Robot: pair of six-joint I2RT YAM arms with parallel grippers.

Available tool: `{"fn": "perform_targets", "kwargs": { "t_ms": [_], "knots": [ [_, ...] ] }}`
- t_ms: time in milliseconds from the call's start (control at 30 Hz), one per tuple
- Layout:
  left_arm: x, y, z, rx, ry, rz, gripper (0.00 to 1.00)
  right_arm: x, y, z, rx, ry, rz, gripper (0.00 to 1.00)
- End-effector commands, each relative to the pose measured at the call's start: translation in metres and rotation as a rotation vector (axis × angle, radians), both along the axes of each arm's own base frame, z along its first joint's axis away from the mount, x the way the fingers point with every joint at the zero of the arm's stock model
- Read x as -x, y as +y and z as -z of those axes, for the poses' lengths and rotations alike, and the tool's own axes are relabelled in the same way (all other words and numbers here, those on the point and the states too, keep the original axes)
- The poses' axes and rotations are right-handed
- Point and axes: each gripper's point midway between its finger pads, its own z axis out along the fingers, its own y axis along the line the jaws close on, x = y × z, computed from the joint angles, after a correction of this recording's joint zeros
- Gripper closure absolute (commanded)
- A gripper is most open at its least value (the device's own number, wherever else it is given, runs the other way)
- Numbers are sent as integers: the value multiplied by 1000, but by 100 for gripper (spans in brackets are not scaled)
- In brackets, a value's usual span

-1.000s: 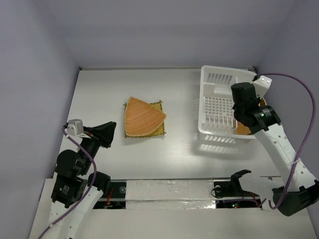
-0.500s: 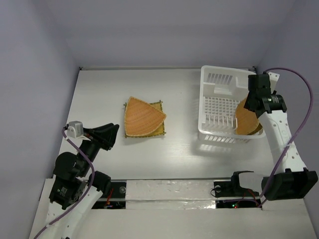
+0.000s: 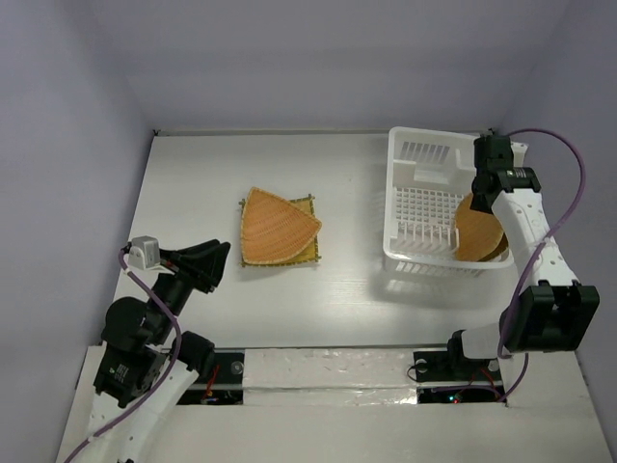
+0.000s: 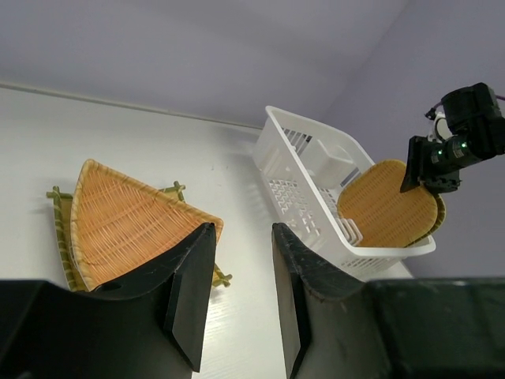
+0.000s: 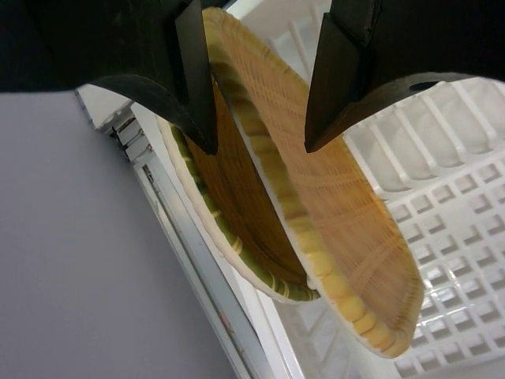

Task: Unload the plates from the dish rack

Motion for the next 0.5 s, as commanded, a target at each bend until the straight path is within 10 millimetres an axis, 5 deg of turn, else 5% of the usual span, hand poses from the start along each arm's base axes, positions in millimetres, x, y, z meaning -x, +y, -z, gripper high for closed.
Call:
{"fn": "perform_targets", "kwargs": {
  "t_ms": [0,267,467],
  "knots": [
    [5,3,-14,31,-45,-3,68,-16,-4,-13,12,-58,2,47],
    [7,4,-16,36,-53,-4,68,-10,-4,-39,23,-79,-19,70],
    [7,4,-16,39,-55,-4,68,-2,-6,-84,48,-156,-31,96]
  ]
}}
